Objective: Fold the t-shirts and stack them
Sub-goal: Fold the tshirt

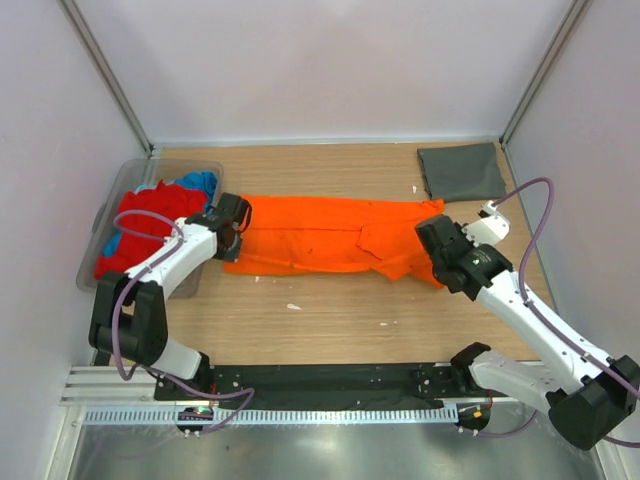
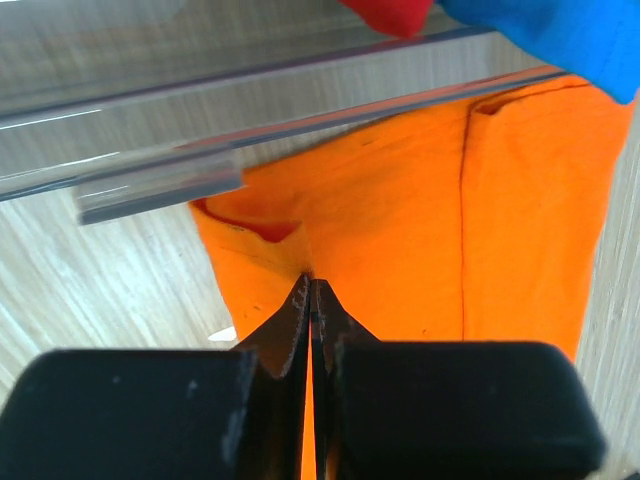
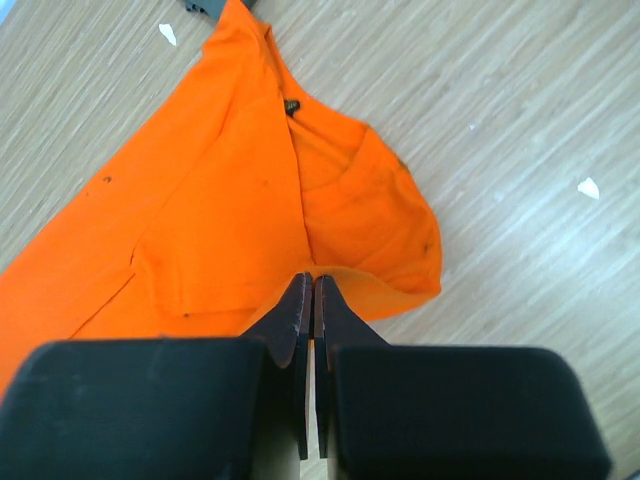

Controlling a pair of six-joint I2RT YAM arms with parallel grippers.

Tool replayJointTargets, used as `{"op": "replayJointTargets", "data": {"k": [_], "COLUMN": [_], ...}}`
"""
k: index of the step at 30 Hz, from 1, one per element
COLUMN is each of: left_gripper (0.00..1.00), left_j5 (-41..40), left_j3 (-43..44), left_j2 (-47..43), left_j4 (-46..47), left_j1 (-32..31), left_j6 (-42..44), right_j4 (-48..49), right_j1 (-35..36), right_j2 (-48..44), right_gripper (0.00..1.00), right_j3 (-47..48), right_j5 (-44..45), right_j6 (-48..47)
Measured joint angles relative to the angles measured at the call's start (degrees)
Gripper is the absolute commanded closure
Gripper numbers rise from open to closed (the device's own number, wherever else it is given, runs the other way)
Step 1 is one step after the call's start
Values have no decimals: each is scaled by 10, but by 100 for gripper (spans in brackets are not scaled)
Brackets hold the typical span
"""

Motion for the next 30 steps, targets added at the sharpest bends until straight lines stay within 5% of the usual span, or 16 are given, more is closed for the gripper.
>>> {"op": "replayJointTargets", "data": {"k": [12,30], "left_gripper": [100,100], "left_j5": [-22,-50], "left_j3": [83,173], "left_j2": [93,182], "left_j4": [-5,-35], "left_j1": [10,22], "left_j6": [24,57], "right_j4": [150,202], "right_j1": [-98,-146], "right_j2": [76,199], "right_gripper": [99,99], "right_j3": [1,41], "right_j5": [-94,-163], "right_j6": [-195,-282]}}
